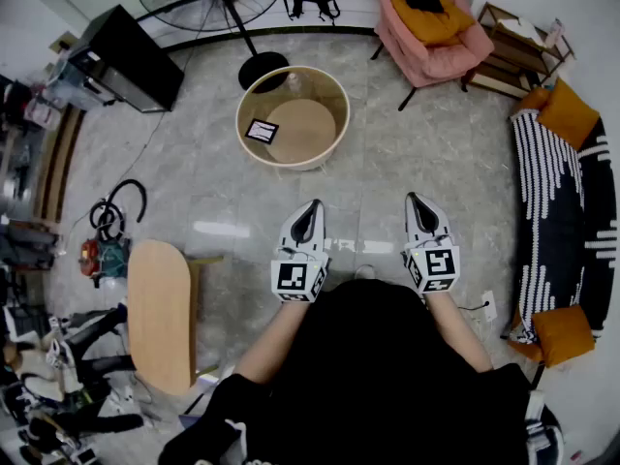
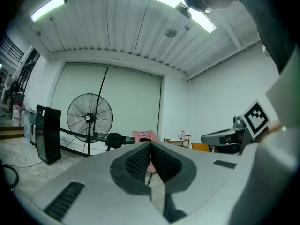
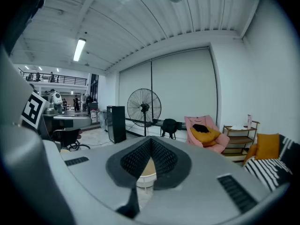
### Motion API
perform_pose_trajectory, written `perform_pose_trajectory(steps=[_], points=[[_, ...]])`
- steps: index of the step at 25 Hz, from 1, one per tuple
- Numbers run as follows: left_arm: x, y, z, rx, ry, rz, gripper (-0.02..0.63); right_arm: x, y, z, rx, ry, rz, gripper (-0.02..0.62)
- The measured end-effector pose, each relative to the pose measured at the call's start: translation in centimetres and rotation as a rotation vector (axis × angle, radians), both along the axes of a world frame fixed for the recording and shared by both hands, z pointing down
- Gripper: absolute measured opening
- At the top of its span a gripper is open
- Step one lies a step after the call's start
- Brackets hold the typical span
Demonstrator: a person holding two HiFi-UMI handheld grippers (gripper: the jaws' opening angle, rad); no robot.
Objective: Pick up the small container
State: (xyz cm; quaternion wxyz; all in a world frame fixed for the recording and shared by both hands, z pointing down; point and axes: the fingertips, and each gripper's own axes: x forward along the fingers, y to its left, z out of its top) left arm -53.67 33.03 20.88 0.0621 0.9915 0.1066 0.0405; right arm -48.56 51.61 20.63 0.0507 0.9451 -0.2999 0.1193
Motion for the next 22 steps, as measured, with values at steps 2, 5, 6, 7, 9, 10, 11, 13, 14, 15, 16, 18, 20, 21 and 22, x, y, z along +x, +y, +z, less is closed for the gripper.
perform_pose_trajectory(steps=[2,5,6,7,9,10,11,13,14,15,16,18,20,21,22], points=[[0.0,0.6,-0.1,0.017,0.002,-0.008,0.02,0.2,0.6,-0.1,-0.004,0.008,-0.004,0.015],[-0.1,2.2,0.0,0.028,0.011,-0.018,0.02,0.0,2.3,-0.3,0.01,0.026,-0.006,0.015],[-0.3,2.7,0.1,0.028,0.013,-0.021,0.02,-0.2,3.1,-0.3,0.018,0.036,-0.003,0.015],[-0.6,3.2,0.2,0.026,0.011,-0.025,0.02,-0.6,3.8,-0.5,0.021,0.048,0.002,0.017],[-1.2,4.0,0.2,0.02,0.001,-0.032,0.02,-1.4,5.0,-0.7,0.023,0.068,0.005,0.017],[-1.5,4.4,0.2,0.022,-0.003,-0.03,0.02,-1.7,5.5,-0.7,0.025,0.072,0.004,0.017],[-1.7,4.8,0.4,0.028,-0.006,-0.026,0.02,-2.0,5.9,-0.4,0.028,0.073,0.003,0.017],[-2.2,5.6,0.9,0.05,-0.015,-0.017,0.02,-2.4,6.4,0.6,0.034,0.062,0.005,0.017],[-2.3,5.8,1.2,0.057,-0.021,-0.011,0.02,-2.7,6.6,1.2,0.042,0.052,0.01,0.017],[-2.4,6.1,1.5,0.06,-0.026,-0.005,0.02,-3.0,6.8,1.6,0.053,0.044,0.016,0.017],[-2.3,6.3,1.6,0.057,-0.027,0.002,0.02,-3.2,6.9,1.8,0.062,0.04,0.025,0.017],[-1.6,6.7,1.5,0.042,-0.023,0.027,0.02,-3.2,7.4,1.9,0.064,0.047,0.056,0.017],[-0.7,7.1,1.2,0.034,-0.015,0.059,0.02,-2.9,7.9,1.8,0.056,0.055,0.092,0.016],[-0.3,7.3,1.1,0.03,-0.01,0.072,0.02,-2.8,8.2,1.7,0.052,0.056,0.105,0.017],[0.1,7.4,1.1,0.027,-0.005,0.083,0.02,-2.6,8.3,1.7,0.045,0.057,0.114,0.017]])
